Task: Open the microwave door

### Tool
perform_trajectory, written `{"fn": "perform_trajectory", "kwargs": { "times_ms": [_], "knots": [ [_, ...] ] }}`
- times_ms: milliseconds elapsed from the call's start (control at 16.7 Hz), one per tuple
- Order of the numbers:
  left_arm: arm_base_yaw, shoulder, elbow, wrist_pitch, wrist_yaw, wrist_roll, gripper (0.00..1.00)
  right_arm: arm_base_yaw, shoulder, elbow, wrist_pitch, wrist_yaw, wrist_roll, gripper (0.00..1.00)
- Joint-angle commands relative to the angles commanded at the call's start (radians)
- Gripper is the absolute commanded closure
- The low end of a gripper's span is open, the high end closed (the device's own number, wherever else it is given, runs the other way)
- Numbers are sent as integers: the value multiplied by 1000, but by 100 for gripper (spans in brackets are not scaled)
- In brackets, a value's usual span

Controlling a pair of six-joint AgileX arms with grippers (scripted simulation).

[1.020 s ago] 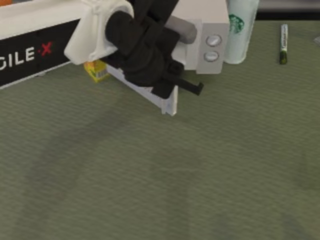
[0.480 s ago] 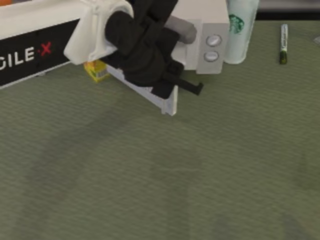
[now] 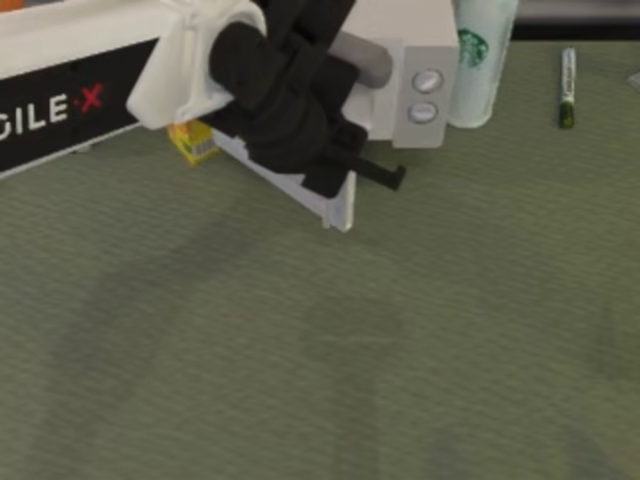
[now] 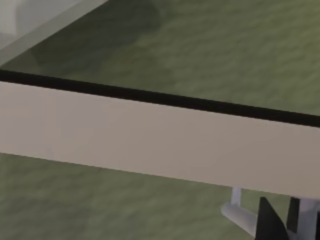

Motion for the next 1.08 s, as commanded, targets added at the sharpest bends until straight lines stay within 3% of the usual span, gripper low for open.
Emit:
{"fn": "perform_trajectory", "kwargs": {
  "times_ms": [420,1080],
  "knots": [
    [46,-64,-78,14,67,129,100,0,0,0,0,0,0,0],
    [47,-64,-79,14,67,131,100,0,0,0,0,0,0,0]
  ]
}}
